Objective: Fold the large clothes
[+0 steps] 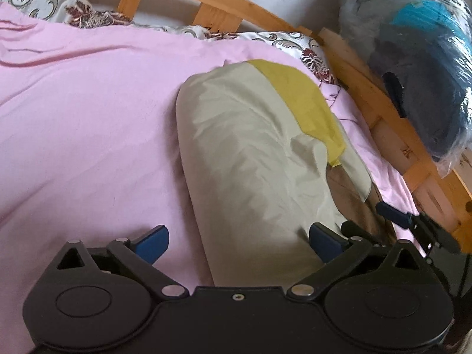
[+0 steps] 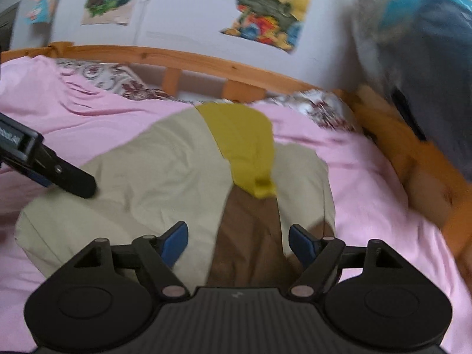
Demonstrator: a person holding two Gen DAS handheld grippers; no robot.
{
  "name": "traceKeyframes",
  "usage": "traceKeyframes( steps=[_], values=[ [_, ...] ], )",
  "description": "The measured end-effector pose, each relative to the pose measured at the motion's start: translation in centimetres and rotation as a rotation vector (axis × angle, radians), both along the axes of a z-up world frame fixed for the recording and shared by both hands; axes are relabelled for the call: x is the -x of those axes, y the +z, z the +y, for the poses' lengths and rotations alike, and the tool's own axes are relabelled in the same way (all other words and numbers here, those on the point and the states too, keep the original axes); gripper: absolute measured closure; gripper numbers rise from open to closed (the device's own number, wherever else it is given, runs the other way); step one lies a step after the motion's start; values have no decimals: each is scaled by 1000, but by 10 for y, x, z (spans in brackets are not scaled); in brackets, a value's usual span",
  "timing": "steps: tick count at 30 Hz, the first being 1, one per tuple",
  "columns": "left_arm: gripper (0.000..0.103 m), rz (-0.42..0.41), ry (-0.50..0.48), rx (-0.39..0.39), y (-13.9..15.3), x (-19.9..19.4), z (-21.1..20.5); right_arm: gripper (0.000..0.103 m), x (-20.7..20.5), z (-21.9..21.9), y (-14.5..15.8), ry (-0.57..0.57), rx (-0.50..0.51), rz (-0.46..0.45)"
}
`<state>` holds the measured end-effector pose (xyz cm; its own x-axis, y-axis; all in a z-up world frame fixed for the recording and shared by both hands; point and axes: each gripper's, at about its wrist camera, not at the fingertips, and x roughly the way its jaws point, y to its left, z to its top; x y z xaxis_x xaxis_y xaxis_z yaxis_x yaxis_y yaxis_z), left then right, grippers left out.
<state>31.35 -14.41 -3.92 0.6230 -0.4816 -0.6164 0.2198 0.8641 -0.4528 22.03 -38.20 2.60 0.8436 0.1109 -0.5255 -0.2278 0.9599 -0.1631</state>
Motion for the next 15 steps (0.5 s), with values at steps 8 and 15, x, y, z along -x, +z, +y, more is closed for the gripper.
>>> traceKeyframes(
  steps=[8,15],
  values=[
    [1,-11,5,-21,-5,0,-5,13,-3,-15,-26,-75,-110,-4],
    [1,17,-1,2,-5,-5,-2,12,1,-19,-24,-70,-149,-34]
  ],
)
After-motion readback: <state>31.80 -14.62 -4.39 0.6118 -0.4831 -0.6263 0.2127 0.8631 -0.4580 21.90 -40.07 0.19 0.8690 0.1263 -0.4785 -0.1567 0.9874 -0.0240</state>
